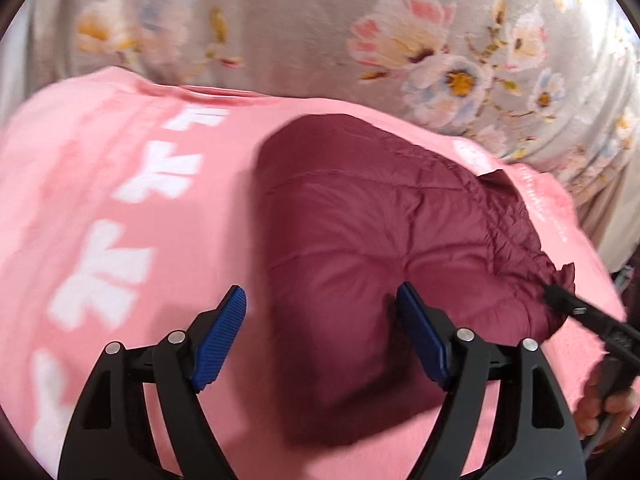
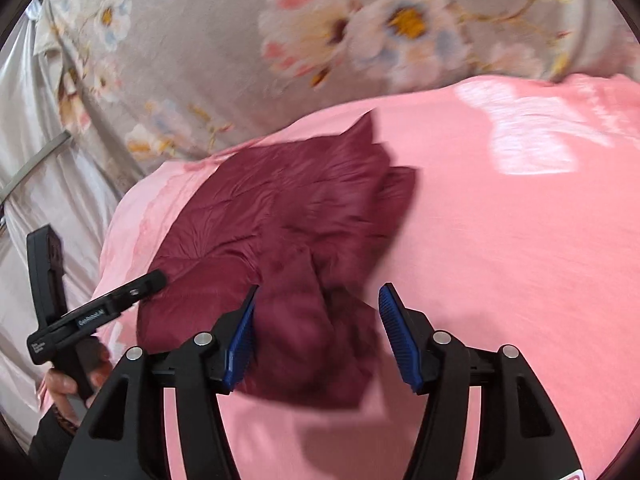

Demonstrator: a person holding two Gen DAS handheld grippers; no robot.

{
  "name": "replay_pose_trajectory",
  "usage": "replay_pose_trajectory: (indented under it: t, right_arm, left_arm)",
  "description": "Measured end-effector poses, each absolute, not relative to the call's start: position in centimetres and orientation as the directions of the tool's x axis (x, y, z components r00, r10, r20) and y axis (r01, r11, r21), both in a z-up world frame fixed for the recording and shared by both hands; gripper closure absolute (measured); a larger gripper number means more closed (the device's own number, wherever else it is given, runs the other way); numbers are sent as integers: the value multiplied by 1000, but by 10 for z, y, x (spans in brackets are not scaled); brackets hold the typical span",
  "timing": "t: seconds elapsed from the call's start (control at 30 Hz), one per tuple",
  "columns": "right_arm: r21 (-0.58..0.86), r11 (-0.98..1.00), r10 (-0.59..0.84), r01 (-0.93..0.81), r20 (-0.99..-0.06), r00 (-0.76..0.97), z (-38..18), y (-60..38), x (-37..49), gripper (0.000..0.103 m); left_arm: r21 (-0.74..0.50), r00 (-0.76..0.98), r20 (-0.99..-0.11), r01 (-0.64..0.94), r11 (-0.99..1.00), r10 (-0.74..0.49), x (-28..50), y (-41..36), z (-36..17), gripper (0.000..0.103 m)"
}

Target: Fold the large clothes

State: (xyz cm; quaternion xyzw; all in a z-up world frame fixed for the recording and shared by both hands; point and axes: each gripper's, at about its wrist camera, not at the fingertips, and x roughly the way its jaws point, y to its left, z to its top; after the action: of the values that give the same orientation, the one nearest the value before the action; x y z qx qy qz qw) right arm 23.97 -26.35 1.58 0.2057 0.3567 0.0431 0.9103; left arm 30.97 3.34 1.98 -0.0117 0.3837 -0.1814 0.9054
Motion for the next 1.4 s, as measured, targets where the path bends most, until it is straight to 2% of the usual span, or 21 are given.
replay_pose_trajectory:
  t: [0.03, 0.07, 0.1, 0.17, 0.27, 0.4, 0.47, 0.6, 0.87, 1.4]
  right_arm:
    - [396, 914, 202, 89, -633, 747, 23, -267, 228, 45]
    - [368, 924, 168, 107, -640, 750, 30, -266, 221, 55]
    - [339, 934, 143, 112, -644, 752, 37, -262, 217, 77]
    - [220, 968, 61, 120, -671, 739, 53, -243, 217, 93]
    - [122, 989, 17, 88, -670, 743, 63, -216, 223, 96]
    - [58, 992, -39, 113, -708, 705, 47, -206, 239, 96]
    - [66, 988, -46, 140, -737, 675, 30, -214, 245, 96]
    - [143, 978, 13, 155, -774, 633, 1, -226, 245, 96]
    - [124, 982, 5, 144, -776, 631, -24, -216, 243, 97]
    - [141, 980, 18, 143, -774, 633, -22, -220, 243, 96]
  left_arm:
    - [-128, 653, -695, 299, 945, -301, 305, 34, 26, 28]
    - [-80, 672, -698, 268, 960, -246, 298, 32, 34, 28]
    - [-40, 684, -702, 239, 970, -198, 294, 27, 42, 28]
    - [-15, 688, -710, 203, 979, -154, 289, 18, 53, 28]
    - [-9, 687, -715, 175, 985, -129, 285, 1, 59, 25]
    - [65, 676, -736, 112, 992, -28, 288, -16, 37, 23]
    - [61, 653, -757, 95, 994, -15, 291, -16, 24, 23]
    - [46, 657, -754, 64, 997, -7, 290, -10, 4, 13]
    - [57, 673, -740, 60, 997, 2, 286, -14, -12, 13]
    - [46, 712, -702, 40, 998, 4, 280, -17, -22, 13]
